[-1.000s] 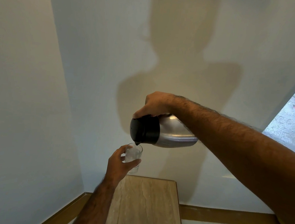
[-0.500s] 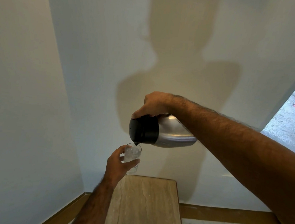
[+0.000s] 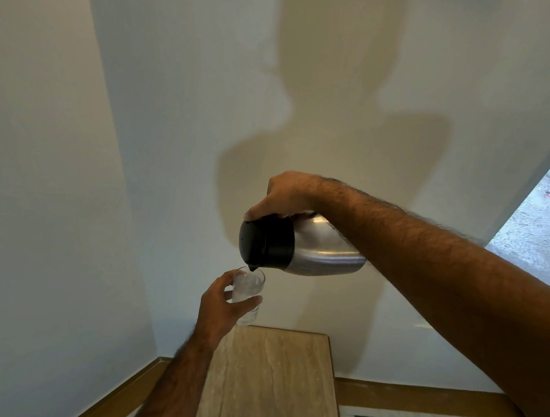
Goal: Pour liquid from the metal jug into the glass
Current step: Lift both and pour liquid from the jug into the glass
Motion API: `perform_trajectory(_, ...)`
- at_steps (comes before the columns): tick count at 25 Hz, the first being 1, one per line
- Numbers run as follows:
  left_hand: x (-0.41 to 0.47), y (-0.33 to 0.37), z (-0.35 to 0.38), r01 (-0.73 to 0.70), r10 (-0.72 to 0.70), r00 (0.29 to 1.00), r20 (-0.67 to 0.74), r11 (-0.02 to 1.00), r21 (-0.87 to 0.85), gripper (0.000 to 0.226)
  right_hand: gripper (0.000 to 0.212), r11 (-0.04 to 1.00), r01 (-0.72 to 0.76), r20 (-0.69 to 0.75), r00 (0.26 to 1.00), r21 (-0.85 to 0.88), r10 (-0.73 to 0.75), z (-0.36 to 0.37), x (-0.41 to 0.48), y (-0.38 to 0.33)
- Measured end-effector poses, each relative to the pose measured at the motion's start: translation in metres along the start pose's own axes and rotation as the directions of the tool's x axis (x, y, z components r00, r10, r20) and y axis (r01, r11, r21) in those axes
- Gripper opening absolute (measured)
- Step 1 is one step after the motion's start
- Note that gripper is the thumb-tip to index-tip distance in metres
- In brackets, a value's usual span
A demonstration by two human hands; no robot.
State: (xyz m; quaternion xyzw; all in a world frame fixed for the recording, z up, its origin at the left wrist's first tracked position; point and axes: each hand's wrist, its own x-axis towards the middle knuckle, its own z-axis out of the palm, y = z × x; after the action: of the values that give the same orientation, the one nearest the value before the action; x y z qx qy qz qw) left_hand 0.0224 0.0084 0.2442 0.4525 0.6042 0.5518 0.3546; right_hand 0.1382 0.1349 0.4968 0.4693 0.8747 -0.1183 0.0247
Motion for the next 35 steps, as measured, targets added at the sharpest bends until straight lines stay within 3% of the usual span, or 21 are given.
perform_trajectory(12,0.003,-0.003,-0.002,-0.016,0.016,1.0,-0.001,1.0,-0.015,0.067,0.056,1.0,0.0,0.007,1.0,-0.001,0.0,0.007,0.007,0.001)
perform_trajectory(28,0.01,-0.008,0.002,0.021,-0.021,1.0,0.008,1.0,-0.021,0.072,0.053,0.999,0.008,0.023,1.0,-0.033,-0.007,0.01,0.012,0.0)
perform_trajectory(35,0.011,-0.012,0.003,0.016,-0.016,1.0,0.007,1.0,-0.022,0.059,0.053,1.0,0.0,0.03,1.0,-0.016,0.001,0.013,0.014,-0.003)
